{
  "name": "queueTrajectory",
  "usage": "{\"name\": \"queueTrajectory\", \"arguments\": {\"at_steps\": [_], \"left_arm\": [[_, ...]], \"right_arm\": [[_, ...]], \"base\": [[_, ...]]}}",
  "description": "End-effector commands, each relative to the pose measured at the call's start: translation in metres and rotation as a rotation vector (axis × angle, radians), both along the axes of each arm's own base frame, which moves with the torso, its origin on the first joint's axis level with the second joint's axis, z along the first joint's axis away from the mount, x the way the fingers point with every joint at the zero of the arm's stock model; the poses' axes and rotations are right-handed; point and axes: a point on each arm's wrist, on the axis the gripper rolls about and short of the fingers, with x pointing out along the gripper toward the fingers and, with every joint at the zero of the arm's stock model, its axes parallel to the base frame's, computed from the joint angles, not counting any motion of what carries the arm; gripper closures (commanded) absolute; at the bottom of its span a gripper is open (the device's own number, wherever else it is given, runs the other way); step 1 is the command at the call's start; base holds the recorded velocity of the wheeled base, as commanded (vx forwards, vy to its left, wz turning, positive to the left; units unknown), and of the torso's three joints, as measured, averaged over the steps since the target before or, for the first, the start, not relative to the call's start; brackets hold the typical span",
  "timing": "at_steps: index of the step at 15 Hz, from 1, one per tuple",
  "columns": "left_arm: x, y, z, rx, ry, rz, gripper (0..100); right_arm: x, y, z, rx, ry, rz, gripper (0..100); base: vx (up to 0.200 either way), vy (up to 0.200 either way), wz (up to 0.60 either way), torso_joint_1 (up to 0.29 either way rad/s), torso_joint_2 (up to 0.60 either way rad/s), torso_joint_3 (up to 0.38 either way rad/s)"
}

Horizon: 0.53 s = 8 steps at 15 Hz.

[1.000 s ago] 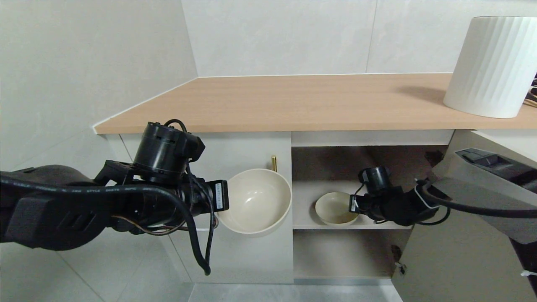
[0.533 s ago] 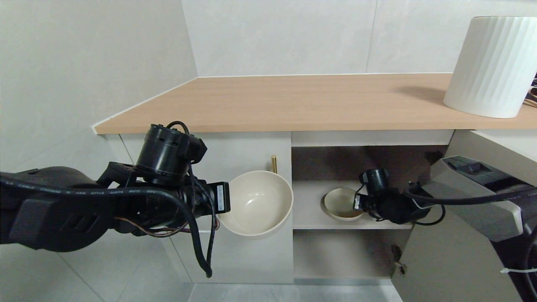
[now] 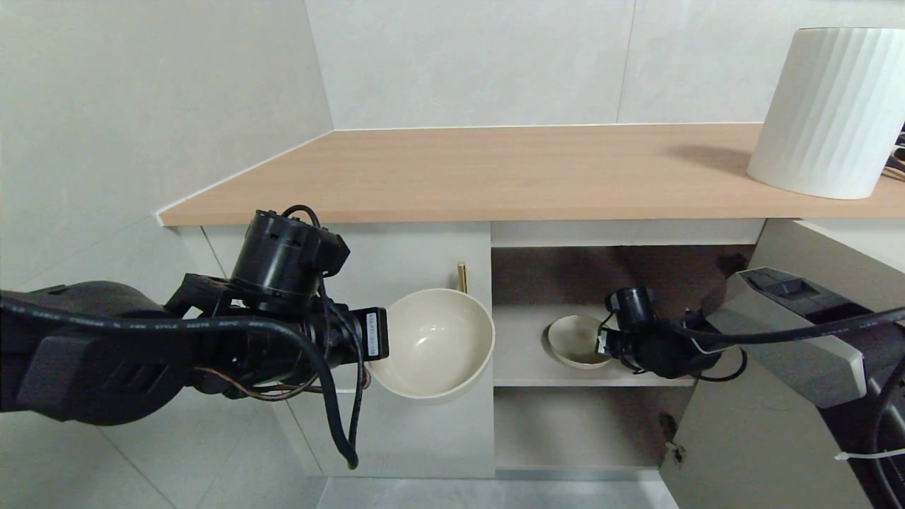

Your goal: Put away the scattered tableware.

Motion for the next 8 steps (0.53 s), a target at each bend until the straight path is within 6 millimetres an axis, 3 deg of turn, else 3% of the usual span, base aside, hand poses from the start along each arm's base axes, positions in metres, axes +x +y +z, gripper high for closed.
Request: {"name": "queueTrajectory", "arguments": {"at_steps": [1, 5, 7, 8], "left_arm": [[0.000, 0.000, 0.000, 0.000, 0.001, 0.001, 100], [0.000, 0.000, 0.000, 0.000, 0.001, 0.001, 100], [0.001, -0.005, -0.005, 0.009, 0.014, -0.012, 100], [0.001, -0.017, -0.016, 0.027, 0.039, -0.040, 100]], "right_arm": [[0.000, 0.000, 0.002, 0.005, -0.004, -0.003, 0], [-0.001, 0.000, 0.004, 0.013, -0.008, -0.008, 0], [-0.009, -0.001, 0.023, 0.019, -0.020, -0.003, 0], [-0.027, 0.001, 0.049, 0.039, -0.027, 0.034, 0]], "base": [[0.000, 0.000, 0.00, 0.000, 0.00, 0.000], [0.000, 0.000, 0.00, 0.000, 0.00, 0.000], [0.000, 0.000, 0.00, 0.000, 0.00, 0.000], [0.000, 0.000, 0.00, 0.000, 0.00, 0.000]]}}
